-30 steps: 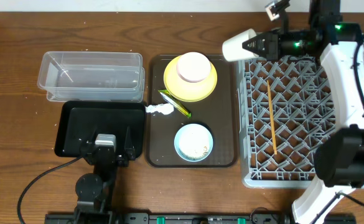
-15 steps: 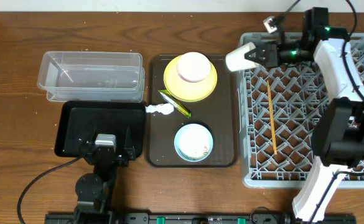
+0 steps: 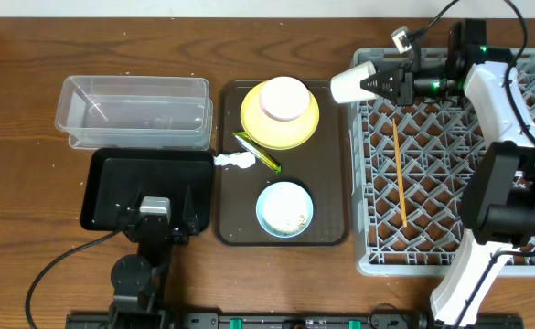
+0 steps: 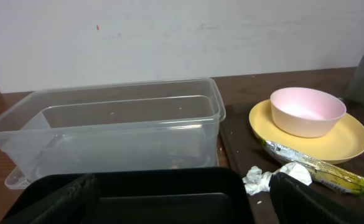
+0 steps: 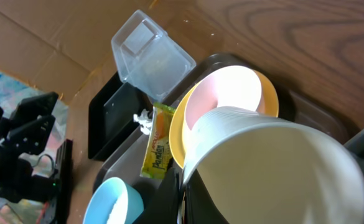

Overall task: Sort waste into correct bins and load items into the dishwasher rack
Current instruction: 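Lower the white cup onto the dish rack and release it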

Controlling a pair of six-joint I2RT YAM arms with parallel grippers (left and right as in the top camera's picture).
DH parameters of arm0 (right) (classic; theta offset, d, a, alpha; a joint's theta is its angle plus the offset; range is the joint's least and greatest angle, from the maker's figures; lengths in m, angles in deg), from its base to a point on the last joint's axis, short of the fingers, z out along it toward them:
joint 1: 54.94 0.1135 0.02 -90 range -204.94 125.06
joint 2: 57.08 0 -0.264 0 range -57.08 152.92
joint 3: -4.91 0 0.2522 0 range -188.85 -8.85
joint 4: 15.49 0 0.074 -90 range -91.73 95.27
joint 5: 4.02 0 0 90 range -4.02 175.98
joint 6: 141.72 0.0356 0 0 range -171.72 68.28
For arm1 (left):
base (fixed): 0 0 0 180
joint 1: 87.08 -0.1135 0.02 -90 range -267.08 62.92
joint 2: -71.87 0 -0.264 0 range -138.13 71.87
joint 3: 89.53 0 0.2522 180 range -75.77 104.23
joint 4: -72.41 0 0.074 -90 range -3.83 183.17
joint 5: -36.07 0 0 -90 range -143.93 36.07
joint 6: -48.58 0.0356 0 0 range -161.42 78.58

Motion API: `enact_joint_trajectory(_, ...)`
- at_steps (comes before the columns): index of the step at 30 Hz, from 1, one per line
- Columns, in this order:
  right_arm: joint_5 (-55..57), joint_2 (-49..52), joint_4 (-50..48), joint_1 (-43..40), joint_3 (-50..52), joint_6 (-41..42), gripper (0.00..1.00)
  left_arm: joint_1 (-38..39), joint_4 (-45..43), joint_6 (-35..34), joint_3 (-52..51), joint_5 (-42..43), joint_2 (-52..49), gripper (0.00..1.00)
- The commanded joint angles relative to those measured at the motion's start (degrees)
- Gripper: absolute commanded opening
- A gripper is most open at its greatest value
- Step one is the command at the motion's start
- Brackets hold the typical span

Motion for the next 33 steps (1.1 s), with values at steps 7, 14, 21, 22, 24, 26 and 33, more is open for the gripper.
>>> enact_joint_trajectory(7, -4.1, 0.4, -5.2, -0.2, 6.0, -1.9, 0.01, 0.2, 2.1, 0.3, -1.1, -1.6, 0.0, 0.90)
enact_joint_trajectory(14, -3.8, 0.4, -6.4, -2.4, 8.1, -1.9, 0.01, 0.2, 2.1, 0.3, -1.1, -1.6, 0.0, 0.90)
enact_joint_trajectory(21, -3.8, 0.4, -7.9, -4.9, 10.8, -1.9, 0.04, 0.2, 2.1, 0.3, -1.1, -1.6, 0.0, 0.90)
enact_joint_trajectory(22, -3.8, 0.4, -8.3, -5.2, 11.3, -1.9, 0.06, 0.2, 2.1, 0.3, -1.1, -1.6, 0.0, 0.90)
enact_joint_trajectory(24, -3.4, 0.4, -9.0, -5.7, 12.4, -1.9, 0.09, 0.2, 2.1, 0.3, -1.1, -1.6, 0.0, 0.90)
enact_joint_trajectory(26, -3.1, 0.4, -10.1, -6.0, 13.5, -1.9, 0.11, 0.2, 2.1, 0.3, -1.1, -1.6, 0.0, 0.90)
enact_joint_trajectory(33, -2.7, 0.4, -11.0, -6.6, 14.9, -1.9, 0.14, 0.2, 2.1, 0.3, -1.1, -1.6, 0.0, 0.90)
